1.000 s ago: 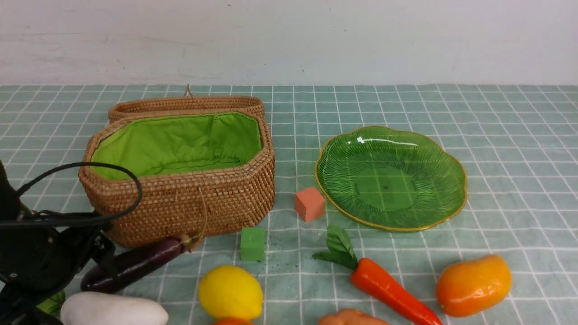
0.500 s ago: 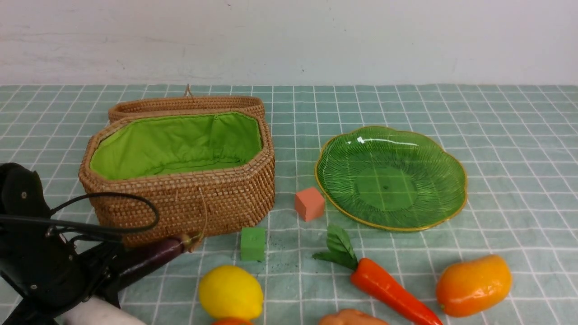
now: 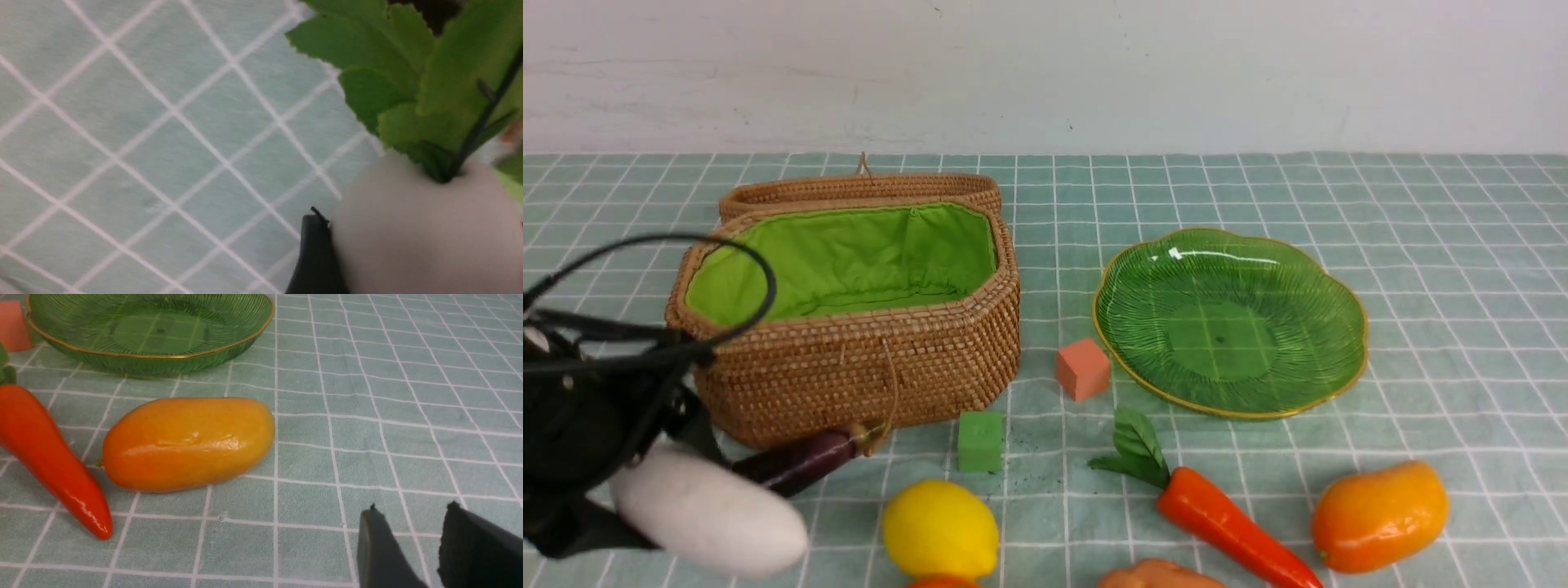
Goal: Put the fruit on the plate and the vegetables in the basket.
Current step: Take a daikon with your left arm and place it on the basket on the left, then use the left arm to grab an eggplant and put it into the left basket
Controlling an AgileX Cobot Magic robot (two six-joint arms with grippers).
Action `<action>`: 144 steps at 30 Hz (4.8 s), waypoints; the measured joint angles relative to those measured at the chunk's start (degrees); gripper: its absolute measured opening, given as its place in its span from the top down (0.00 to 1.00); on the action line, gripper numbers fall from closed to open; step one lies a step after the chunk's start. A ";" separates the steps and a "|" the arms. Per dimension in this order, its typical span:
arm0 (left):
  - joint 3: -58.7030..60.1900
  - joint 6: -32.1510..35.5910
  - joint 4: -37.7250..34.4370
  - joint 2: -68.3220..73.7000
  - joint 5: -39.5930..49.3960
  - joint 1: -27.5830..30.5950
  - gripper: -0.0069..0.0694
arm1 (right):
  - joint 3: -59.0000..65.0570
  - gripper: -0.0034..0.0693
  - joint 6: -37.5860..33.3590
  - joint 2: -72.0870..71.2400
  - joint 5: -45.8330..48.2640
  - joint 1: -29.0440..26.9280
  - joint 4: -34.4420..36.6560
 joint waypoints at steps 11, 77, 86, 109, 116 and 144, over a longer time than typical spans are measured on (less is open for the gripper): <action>-23.24 2.37 -11.70 8.87 -10.25 0.00 0.28 | 0.00 0.62 0.00 0.00 0.00 0.00 0.00; 3.32 80.85 5.50 15.24 -19.46 0.00 0.06 | 0.00 0.62 0.00 0.00 0.00 0.00 0.05; 3.32 81.01 5.50 20.97 -23.80 0.00 0.28 | 0.00 0.62 0.00 0.00 0.00 0.00 0.05; -6.26 92.84 5.06 0.98 -8.28 0.00 0.35 | 0.00 0.62 0.00 0.00 0.00 0.00 0.03; -10.62 92.84 2.71 0.56 -25.85 0.00 0.35 | 0.00 0.62 0.00 0.00 0.00 0.00 0.03; -10.62 100.24 -2.26 19.21 -35.81 0.00 0.20 | 0.00 0.62 0.00 0.00 0.00 0.00 0.09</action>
